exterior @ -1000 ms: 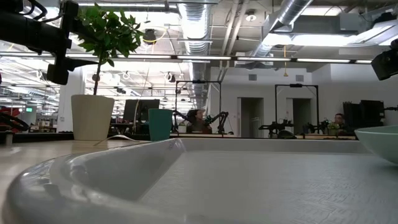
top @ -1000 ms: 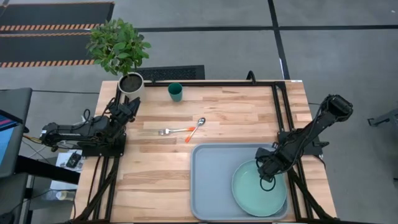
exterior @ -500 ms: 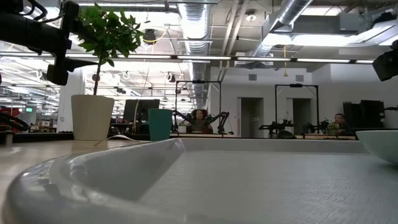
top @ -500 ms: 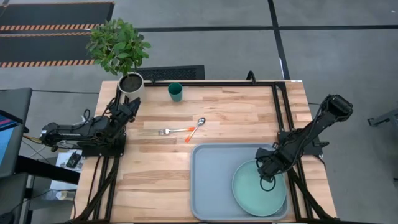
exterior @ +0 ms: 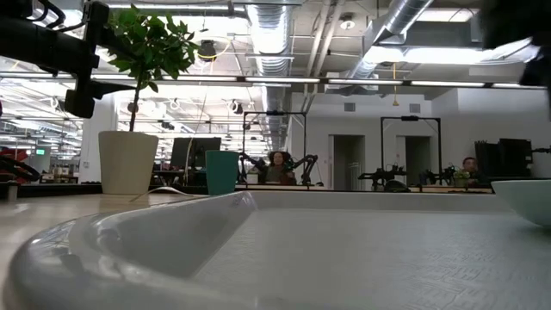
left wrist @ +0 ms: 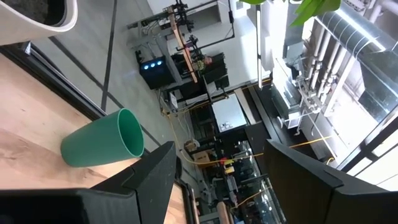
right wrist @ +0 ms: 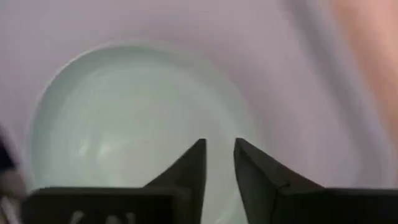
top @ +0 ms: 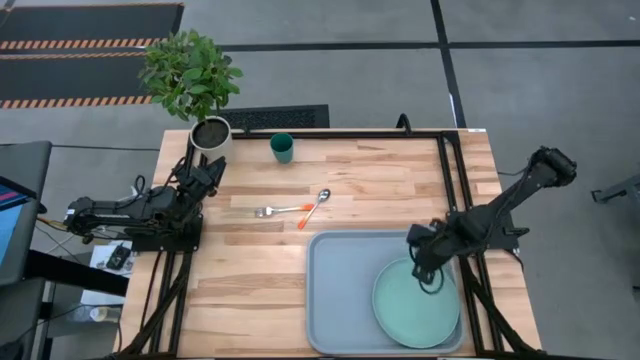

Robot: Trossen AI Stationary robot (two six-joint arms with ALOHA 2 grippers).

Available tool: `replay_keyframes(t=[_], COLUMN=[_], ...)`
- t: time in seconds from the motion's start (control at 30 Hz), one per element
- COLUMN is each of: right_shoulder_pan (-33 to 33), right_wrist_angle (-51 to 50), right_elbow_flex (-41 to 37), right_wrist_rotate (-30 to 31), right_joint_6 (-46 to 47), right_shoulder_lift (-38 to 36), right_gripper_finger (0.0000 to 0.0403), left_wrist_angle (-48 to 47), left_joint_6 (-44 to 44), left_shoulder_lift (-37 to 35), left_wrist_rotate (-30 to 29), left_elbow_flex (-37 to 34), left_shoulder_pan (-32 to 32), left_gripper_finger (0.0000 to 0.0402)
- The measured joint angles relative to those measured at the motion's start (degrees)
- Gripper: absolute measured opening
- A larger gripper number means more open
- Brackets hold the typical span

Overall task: Pick and place plate/cup/fork/spoon on tray
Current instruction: Put the light blue plate on the blue serving tray

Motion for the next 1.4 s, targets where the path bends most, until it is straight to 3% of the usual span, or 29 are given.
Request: replay_keyframes(t=[0.17,0.4,0.67,1.4], right_shoulder_pan=[-6.94,-11.19,-10.44,-6.02], right_wrist_angle=[0.87,5.88,5.71,5.52], right_elbow_flex=[-0.6,-0.6,-0.62,-0.69], right_wrist_rotate=[-0.32,-3.29,-4.23,-8.95], right_joint_6=[-4.41,-12.38,-13.74,-12.59], right_shoulder_lift=[3.01,9.68,14.97,15.17], right_gripper_finger=[0.0012,0.0007,0.0009,0.0009], left_wrist_angle=[-0.24,-0.44,-1.2,-1.87], left_joint_6=[-0.03,-0.13,-0.58,-1.13], left_shoulder_lift=[0.0,0.0,0.0,0.0], left_wrist_rotate=[0.01,0.03,0.15,0.3], left_elbow_flex=[0.0,-0.02,-0.02,-0.02], left_shoulder_pan=[0.0,0.0,0.0,0.0], left_gripper_finger=[0.0231,0.0231,0.0231,0.0231])
